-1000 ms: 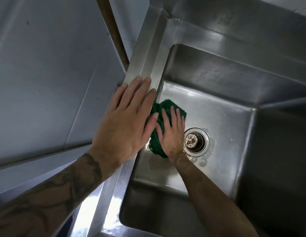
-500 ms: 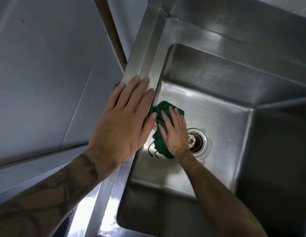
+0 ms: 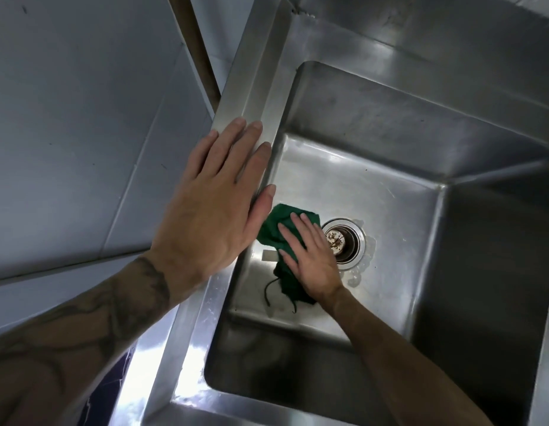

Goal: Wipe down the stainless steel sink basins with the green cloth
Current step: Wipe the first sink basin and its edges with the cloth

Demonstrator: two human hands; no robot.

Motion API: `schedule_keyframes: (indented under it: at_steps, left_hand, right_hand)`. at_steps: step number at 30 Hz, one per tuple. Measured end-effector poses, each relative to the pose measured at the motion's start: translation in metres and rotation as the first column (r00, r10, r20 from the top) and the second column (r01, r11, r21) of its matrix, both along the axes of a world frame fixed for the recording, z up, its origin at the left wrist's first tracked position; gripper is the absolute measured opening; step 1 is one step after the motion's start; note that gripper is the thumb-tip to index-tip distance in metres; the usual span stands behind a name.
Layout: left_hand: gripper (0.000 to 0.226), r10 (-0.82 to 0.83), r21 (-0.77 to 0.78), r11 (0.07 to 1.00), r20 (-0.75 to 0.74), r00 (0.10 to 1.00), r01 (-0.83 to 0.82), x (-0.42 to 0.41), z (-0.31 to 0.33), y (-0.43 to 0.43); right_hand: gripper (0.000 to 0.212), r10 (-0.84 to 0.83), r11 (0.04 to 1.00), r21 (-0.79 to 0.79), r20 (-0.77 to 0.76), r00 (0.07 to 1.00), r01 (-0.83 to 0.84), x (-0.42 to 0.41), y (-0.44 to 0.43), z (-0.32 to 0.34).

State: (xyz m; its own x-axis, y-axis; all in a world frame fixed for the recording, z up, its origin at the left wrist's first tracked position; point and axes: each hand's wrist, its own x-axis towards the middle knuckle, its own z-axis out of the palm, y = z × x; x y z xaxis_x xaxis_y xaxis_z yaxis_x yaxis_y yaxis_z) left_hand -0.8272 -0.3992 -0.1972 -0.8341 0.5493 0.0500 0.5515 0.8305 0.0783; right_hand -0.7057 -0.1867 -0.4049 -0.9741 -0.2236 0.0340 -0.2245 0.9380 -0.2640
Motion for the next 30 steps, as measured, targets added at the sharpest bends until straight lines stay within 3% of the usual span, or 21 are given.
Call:
schedule_keyframes:
  at_steps: [4, 10, 14, 21, 27, 30]
  left_hand:
    - [0.059, -0.004, 0.001, 1.000, -0.008, 1.000, 0.004, 0.000, 0.001, -0.001]
    - [0.061, -0.002, 0.000, 1.000, -0.017, 1.000, 0.002, 0.000, 0.000, 0.001]
    - [0.061, -0.004, 0.002, 1.000, -0.018, 1.000, 0.004, 0.001, 0.001, 0.001]
    - [0.062, -0.004, -0.013, 1.000, -0.015, 1.000, 0.004, 0.001, 0.002, 0.001]
    - [0.063, 0.000, -0.009, 1.000, -0.019, 1.000, -0.001, 0.001, 0.003, 0.001]
    - [0.062, 0.002, -0.003, 1.000, -0.032, 0.999, -0.002, 0.001, 0.001, 0.001]
  right_hand:
    - [0.052, -0.180, 0.984, 0.015, 0.026, 0.983, 0.179, 0.002, -0.026, 0.004]
    - [0.051, 0.053, 0.998, 0.017, 0.007, 0.999, -0.053, 0.008, -0.027, 0.001]
    - [0.052, 0.029, 0.998, 0.053, 0.030, 0.999, -0.031, 0.028, 0.004, 0.002]
    - [0.051, -0.120, 0.993, -0.004, 0.047, 0.992, 0.121, 0.010, -0.050, 0.004]
    - [0.057, 0.180, 0.979, 0.066, 0.164, 0.970, -0.193, 0.058, 0.016, 0.007]
    - [0.056, 0.151, 0.982, 0.085, 0.171, 0.974, -0.167, 0.069, 0.015, 0.008]
